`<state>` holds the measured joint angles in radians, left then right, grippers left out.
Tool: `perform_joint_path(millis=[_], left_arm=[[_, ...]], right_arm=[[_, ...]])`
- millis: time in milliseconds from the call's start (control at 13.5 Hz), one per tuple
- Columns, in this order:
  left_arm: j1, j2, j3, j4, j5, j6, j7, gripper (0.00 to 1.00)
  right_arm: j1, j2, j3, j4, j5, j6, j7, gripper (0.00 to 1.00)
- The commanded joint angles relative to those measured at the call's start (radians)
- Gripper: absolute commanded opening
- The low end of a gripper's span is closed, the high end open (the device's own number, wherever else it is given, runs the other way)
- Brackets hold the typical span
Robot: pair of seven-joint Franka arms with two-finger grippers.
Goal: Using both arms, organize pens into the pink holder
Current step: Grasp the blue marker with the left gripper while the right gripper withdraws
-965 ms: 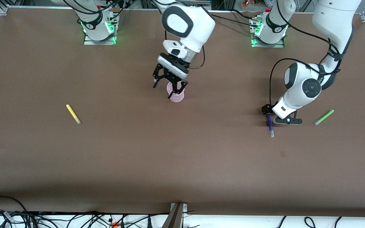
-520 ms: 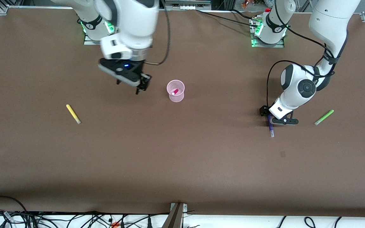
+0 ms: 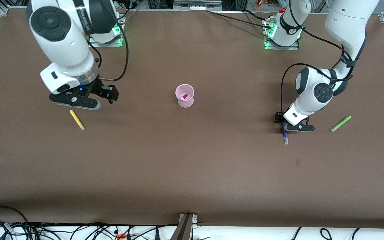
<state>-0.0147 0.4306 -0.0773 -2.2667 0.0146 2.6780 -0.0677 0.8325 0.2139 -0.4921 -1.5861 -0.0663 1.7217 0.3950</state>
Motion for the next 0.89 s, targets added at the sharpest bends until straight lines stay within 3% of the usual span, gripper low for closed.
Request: perform_joint_path(millis=[0, 223, 371, 520, 594, 817], left_arm=[[-0.008, 0.028, -0.001, 0.027, -0.013, 0.011, -0.001, 0.52], [-0.007, 0.031, -0.001, 0.029, -0.013, 0.011, -0.001, 0.20], [-0.007, 0.031, -0.001, 0.030, -0.013, 0.010, -0.001, 0.00], [-0.007, 0.030, -0.001, 0.033, -0.013, 0.005, -0.001, 0.00], [-0.007, 0.025, -0.001, 0.033, -0.013, 0.000, -0.001, 0.00], [0.005, 0.002, -0.028, 0.035, -0.016, -0.064, -0.021, 0.00]], right_arm=[[0.013, -0.031, -0.026, -0.060, 0.020, -0.014, -0.149, 0.99], [0.007, -0.051, -0.069, -0.080, 0.034, -0.016, -0.230, 0.99], [-0.062, -0.048, -0.068, -0.080, 0.103, -0.022, -0.312, 0.99], [-0.124, -0.054, -0.043, -0.077, 0.128, -0.033, -0.320, 0.98], [-0.174, -0.057, -0.002, -0.069, 0.126, -0.037, -0.318, 0.98], [-0.399, -0.080, 0.209, -0.068, 0.108, -0.027, -0.320, 0.98]])
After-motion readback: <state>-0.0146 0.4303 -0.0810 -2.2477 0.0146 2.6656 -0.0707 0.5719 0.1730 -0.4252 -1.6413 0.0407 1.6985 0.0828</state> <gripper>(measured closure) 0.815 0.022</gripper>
